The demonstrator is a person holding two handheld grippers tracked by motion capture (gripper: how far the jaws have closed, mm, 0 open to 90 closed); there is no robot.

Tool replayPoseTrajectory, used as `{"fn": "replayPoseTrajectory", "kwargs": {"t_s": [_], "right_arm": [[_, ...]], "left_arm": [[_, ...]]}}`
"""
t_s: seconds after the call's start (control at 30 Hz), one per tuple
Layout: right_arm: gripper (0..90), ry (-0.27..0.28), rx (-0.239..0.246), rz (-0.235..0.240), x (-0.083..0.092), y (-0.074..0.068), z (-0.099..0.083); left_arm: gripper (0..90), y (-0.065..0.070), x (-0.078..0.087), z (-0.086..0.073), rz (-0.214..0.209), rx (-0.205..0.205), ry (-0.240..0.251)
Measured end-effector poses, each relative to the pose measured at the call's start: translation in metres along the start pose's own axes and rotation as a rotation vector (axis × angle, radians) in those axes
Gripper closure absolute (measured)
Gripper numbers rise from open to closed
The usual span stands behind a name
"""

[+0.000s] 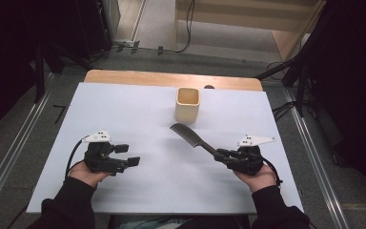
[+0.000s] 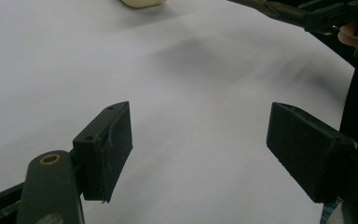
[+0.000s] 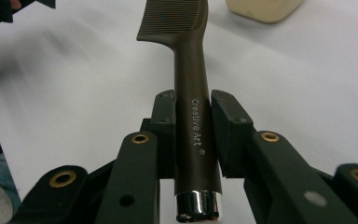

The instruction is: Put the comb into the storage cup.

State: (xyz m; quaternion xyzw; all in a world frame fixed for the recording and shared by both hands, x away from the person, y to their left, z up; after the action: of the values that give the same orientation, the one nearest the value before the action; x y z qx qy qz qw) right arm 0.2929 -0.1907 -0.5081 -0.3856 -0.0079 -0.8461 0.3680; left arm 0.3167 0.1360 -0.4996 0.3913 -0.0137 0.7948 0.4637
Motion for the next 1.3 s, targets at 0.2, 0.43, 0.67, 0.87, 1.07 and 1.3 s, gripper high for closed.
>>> {"fn": "replayPoseTrajectory", "kwargs": {"t_s": [0.2,0.43,0.67,0.87,1.07,1.3], "right_arm": [[70.2,0.019,0.002,-0.009,-0.007,-0.009,0.01],[70.2,0.022,-0.005,-0.024,-0.014,-0.013,0.018],[70.2,0.022,-0.015,-0.032,-0.023,-0.016,0.026],[70.2,0.025,-0.016,-0.03,-0.035,-0.024,0.037],[70.2,0.021,-0.026,-0.024,-0.049,-0.03,0.046],[70.2,0.042,-0.014,-0.031,-0.065,-0.039,0.06]], "left_arm": [[23.3,0.003,-0.004,0.001,-0.021,0.016,-0.003],[23.2,0.003,-0.006,0.004,-0.051,0.088,-0.012],[23.2,-0.002,-0.005,0.008,-0.042,0.109,0.002],[22.9,-0.001,-0.006,0.011,-0.054,0.139,-0.002],[22.3,-0.006,-0.004,0.017,-0.026,0.152,0.008],[22.4,-0.009,-0.006,0.024,-0.026,0.172,0.013]]}}
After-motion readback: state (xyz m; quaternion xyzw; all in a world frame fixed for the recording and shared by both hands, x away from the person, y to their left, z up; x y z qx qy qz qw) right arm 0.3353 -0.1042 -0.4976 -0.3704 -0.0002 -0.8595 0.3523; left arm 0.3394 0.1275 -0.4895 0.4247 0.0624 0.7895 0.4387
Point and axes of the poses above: each handheld gripper's, and its own axes: x roughly backward along the jaws, z roughly out of its top, y roughly to its right, the point moved 8 cm from there along -x, roughly forward along the jaws, and after that the axes turned 5 degrees about -y, right-handed, at the moved point
